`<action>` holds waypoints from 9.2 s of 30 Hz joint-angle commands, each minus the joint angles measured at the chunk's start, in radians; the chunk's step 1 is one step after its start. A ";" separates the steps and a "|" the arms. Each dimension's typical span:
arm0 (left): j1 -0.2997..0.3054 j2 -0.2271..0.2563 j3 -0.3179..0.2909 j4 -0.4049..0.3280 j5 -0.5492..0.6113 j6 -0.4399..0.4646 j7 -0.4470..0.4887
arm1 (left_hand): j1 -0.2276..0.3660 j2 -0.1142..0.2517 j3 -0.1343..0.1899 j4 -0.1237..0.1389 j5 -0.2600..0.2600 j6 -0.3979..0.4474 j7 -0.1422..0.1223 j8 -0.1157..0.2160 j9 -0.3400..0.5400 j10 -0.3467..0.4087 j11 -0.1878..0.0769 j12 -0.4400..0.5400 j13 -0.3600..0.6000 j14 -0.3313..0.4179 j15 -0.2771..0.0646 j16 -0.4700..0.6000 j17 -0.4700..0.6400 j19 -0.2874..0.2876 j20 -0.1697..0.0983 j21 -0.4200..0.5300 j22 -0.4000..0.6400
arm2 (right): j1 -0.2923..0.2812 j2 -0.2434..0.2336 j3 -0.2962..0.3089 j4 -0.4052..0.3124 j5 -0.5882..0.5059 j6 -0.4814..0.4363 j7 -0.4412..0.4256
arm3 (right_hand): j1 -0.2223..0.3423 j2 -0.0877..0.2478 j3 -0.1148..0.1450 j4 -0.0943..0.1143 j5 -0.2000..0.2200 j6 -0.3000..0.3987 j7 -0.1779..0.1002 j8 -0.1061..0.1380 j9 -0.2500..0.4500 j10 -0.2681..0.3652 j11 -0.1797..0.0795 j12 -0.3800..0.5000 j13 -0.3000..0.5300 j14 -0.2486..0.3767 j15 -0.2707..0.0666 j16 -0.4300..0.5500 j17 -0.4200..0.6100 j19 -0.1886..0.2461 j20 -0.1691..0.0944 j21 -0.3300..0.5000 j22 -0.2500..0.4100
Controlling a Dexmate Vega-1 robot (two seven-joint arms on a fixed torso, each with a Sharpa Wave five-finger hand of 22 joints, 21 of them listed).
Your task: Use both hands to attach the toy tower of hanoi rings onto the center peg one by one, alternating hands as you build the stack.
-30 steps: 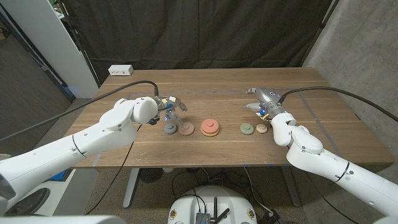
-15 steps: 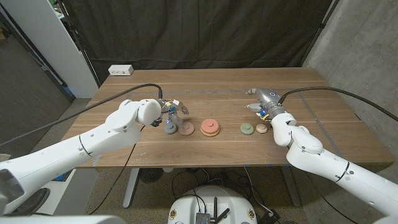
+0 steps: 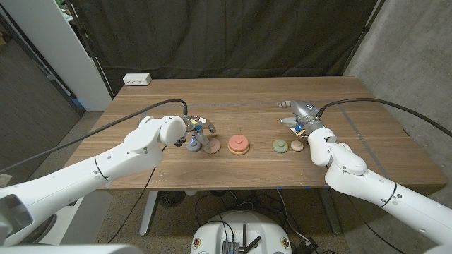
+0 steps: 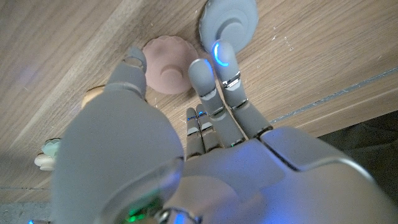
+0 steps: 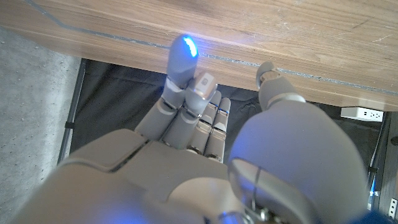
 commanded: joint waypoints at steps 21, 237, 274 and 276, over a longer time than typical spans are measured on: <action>0.008 -0.075 0.015 0.110 0.047 -0.087 0.005 | 0.024 0.007 -0.011 -0.005 0.008 0.023 0.002 0.016 0.002 0.022 -0.005 0.008 -0.001 0.004 -0.024 0.010 0.008 0.008 -0.100 0.002 0.003 | 0.004 0.000 -0.011 -0.007 -0.003 -0.026 0.006 | -0.006 0.008 0.010 -0.002 0.007 0.006 0.003 -0.005 0.002 0.012 0.004 0.001 0.002 -0.008 0.001 -0.006 -0.001 -0.005 -0.002 0.004 -0.003; -0.144 -0.185 0.015 0.216 -0.108 -0.476 -0.010 | 0.235 0.094 -0.018 -0.001 0.034 0.361 0.067 0.051 0.022 0.425 -0.032 0.072 0.248 0.103 -0.027 -0.022 0.042 0.106 -0.104 -0.026 -0.004 | -0.045 -0.018 -0.003 -0.064 0.037 -0.111 -0.057 | 0.006 0.039 0.037 -0.010 0.001 0.051 0.005 0.000 0.003 0.063 0.005 0.003 0.010 0.006 0.000 -0.023 -0.002 -0.007 -0.003 0.023 -0.022; -0.144 -0.221 0.045 0.268 -0.089 -0.501 0.018 | 0.229 0.089 -0.022 -0.003 0.033 0.399 0.054 0.056 0.021 0.466 -0.064 0.052 0.293 0.099 -0.027 -0.038 0.050 0.108 -0.105 -0.038 -0.004 | -0.040 -0.017 -0.007 -0.058 0.052 -0.112 -0.070 | 0.017 0.050 0.042 -0.009 0.001 0.047 0.004 -0.003 0.004 0.062 0.003 -0.001 0.012 0.009 0.001 -0.021 -0.001 -0.006 -0.003 0.023 -0.024; -0.145 -0.221 0.047 0.267 -0.087 -0.501 0.014 | 0.227 0.090 -0.022 -0.002 0.033 0.401 0.052 0.057 0.021 0.467 -0.068 0.051 0.294 0.100 -0.027 -0.038 0.051 0.108 -0.104 -0.038 -0.004 | -0.042 -0.017 -0.006 -0.059 0.053 -0.114 -0.073 | 0.018 0.050 0.042 -0.008 0.001 0.045 0.003 -0.004 0.004 0.062 0.003 -0.001 0.012 0.008 0.001 -0.022 -0.003 -0.006 -0.003 0.023 -0.025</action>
